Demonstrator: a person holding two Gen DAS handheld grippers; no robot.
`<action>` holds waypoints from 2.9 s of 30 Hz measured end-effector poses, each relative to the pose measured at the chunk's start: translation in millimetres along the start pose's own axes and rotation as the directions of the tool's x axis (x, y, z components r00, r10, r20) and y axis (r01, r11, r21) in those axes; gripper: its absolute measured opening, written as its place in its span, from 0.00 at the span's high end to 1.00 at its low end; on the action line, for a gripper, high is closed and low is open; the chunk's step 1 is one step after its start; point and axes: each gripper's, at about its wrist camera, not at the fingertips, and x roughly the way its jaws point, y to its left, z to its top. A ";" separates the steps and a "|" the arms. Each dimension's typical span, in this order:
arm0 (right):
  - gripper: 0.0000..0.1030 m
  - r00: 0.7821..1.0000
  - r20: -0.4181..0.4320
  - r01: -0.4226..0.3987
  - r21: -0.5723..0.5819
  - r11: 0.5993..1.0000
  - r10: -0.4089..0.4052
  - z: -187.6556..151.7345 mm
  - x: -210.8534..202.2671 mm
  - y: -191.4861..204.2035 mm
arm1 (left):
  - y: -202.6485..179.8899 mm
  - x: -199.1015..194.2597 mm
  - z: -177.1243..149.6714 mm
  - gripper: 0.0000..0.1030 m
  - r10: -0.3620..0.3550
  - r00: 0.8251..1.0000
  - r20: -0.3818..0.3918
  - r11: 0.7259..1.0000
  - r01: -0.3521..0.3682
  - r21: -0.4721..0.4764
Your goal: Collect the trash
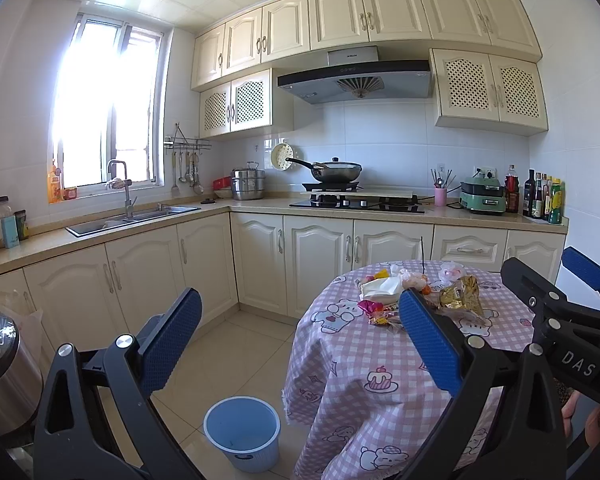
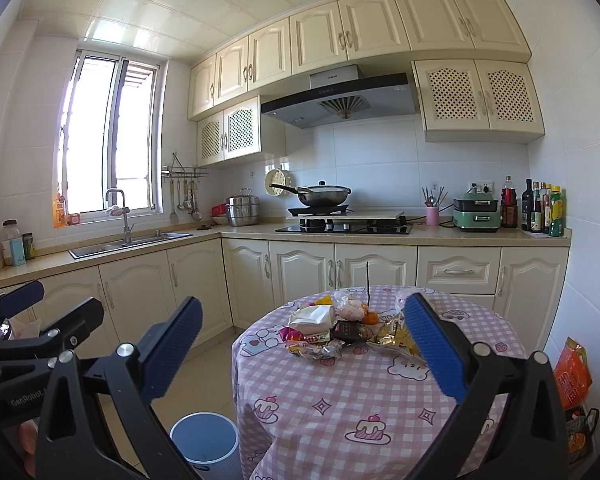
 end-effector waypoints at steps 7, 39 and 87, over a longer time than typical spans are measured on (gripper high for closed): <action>0.04 1.000 -0.003 -0.001 0.001 1.000 0.001 -2.9 0.4 0.6 | 0.4 0.1 -0.8 0.07 0.001 1.000 -0.001 1.000 -0.001 0.000; 0.04 1.000 -0.013 -0.002 0.008 1.000 0.002 -4.7 -0.8 -5.9 | 1.2 1.6 -6.3 0.07 0.006 1.000 -0.013 1.000 -0.006 0.000; 0.04 0.949 -0.264 0.200 0.092 0.976 -0.170 -51.0 117.5 -88.0 | -35.8 141.1 -36.0 0.07 -0.163 0.940 -0.299 0.987 0.156 -0.047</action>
